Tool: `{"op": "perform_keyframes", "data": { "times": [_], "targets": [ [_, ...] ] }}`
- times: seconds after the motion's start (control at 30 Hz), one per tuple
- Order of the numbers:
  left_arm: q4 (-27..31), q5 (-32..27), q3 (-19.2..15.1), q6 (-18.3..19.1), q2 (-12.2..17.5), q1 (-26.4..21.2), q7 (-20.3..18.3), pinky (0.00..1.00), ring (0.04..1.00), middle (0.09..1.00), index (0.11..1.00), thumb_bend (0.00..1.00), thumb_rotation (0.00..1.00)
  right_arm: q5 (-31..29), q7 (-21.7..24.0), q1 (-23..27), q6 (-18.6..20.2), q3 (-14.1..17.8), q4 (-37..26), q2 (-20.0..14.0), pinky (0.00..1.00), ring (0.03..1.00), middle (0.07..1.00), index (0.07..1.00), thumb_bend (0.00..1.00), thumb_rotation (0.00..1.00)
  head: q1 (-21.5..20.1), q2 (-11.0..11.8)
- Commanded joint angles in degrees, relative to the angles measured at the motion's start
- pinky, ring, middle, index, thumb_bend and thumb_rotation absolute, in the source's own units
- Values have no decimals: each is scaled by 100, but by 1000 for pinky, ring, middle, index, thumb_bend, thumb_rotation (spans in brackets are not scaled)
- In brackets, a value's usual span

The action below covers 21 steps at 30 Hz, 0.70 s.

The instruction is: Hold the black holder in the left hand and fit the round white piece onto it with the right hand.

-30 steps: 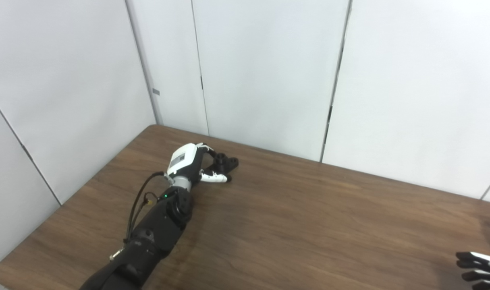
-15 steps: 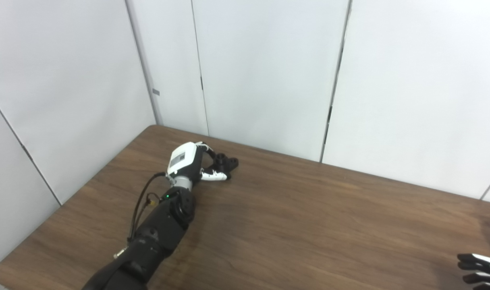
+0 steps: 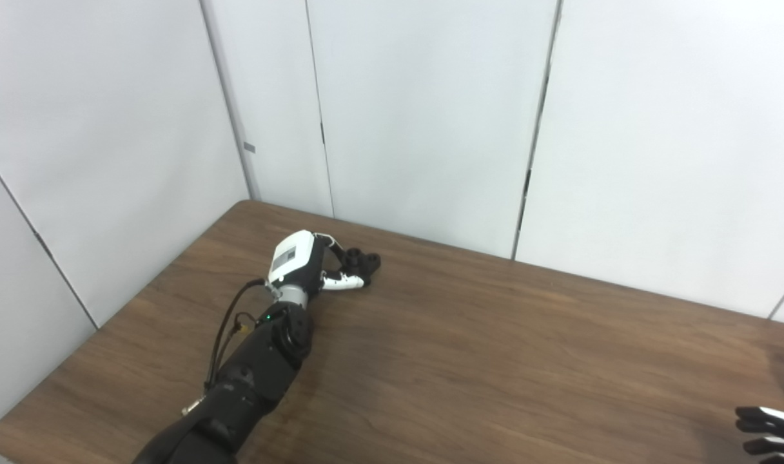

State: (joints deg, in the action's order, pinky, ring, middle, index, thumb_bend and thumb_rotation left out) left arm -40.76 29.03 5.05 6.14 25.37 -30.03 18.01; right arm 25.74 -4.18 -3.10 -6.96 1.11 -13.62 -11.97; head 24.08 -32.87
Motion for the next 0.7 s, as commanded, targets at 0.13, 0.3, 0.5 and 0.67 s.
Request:
{"op": "perform_keyframes", "data": {
  "times": [0.13,0.3,0.5,0.67],
  "targets": [
    [412,79,275,-106,89,197,-273,789,908,831,479,524,75,-7,-30,173,-24,16,-156,10,460,563,644,658,675,0,-98,-9],
    [1090,-40,461,-316,19,538,-679,861,926,842,479,525,65,91,-72,223,-65,-4,-82,16,463,560,637,654,686,0,-143,-10],
    [1855,-195,724,-661,-14,852,-1308,887,958,883,483,525,65,53,-94,282,-92,-7,4,63,464,565,640,652,684,0,-341,-66],
    [2462,-175,1004,-954,-84,1057,-1724,846,972,909,485,523,72,-30,-102,318,-69,9,93,129,476,581,648,657,680,0,-593,-153]
  ]
}}
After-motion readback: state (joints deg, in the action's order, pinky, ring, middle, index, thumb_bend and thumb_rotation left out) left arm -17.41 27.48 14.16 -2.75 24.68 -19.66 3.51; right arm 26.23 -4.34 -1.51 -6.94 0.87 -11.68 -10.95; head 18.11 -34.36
